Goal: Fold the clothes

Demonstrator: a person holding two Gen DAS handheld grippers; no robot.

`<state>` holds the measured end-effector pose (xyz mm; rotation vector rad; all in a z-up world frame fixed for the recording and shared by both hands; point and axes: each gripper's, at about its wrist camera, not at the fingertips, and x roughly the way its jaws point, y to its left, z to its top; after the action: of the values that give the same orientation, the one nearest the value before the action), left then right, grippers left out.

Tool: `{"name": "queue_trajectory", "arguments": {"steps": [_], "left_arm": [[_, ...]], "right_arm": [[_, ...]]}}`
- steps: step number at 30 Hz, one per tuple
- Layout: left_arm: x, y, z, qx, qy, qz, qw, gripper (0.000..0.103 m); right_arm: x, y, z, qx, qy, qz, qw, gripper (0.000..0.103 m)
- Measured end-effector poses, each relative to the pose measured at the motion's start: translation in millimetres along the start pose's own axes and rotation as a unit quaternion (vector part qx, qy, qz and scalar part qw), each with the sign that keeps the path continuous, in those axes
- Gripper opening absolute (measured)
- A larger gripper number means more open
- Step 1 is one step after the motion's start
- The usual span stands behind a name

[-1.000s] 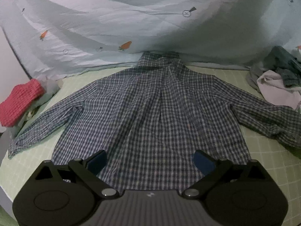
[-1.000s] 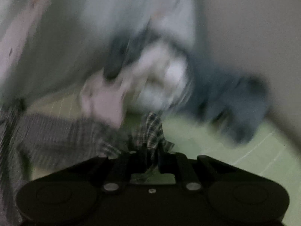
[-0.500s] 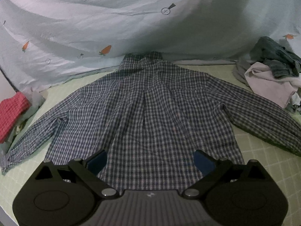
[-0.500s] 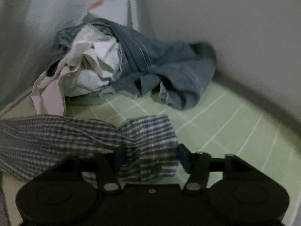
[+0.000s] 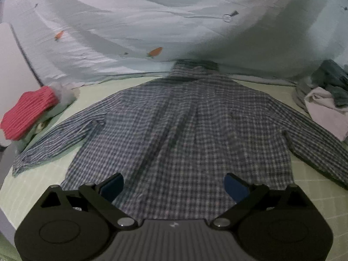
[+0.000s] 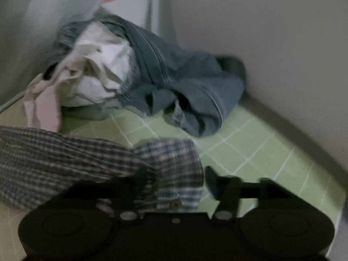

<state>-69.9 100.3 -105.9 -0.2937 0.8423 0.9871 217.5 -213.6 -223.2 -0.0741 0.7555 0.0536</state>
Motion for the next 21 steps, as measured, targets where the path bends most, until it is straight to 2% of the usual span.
{"name": "queue_trajectory", "arguments": {"steps": [2,6,11,15,18,20,21], "left_arm": [[-5.8,11.8,-8.8,-0.008,0.002,0.009,0.9999,0.098],[-18.5,43.6,-28.4,-0.032,0.005,0.019,0.9993,0.098],[-21.0,93.5,-45.7,-0.062,0.011,0.010,0.9980,0.098],[-17.9,131.2,-53.6,-0.056,0.003,-0.009,0.9984,0.098],[-16.2,158.5,-57.4,-0.043,-0.004,-0.018,0.9989,0.098],[-17.0,176.2,-58.2,-0.040,-0.010,-0.017,0.9990,0.098],[-16.4,185.9,-58.8,-0.039,-0.012,-0.014,0.9991,0.098]], "right_arm": [[-16.1,8.8,-4.5,-0.025,-0.014,0.015,0.999,0.089],[-54.0,38.2,-22.6,-0.069,-0.012,0.087,0.994,0.102],[-101.4,88.2,-54.7,-0.103,0.019,0.189,0.976,0.101],[-122.0,139.7,-71.0,-0.143,0.021,0.244,0.959,0.083],[-112.4,181.4,-69.7,-0.159,0.028,0.266,0.950,0.073],[-97.8,205.1,-65.3,-0.165,0.042,0.261,0.950,0.059],[-93.7,214.5,-64.6,-0.175,0.041,0.256,0.950,0.047]]}}
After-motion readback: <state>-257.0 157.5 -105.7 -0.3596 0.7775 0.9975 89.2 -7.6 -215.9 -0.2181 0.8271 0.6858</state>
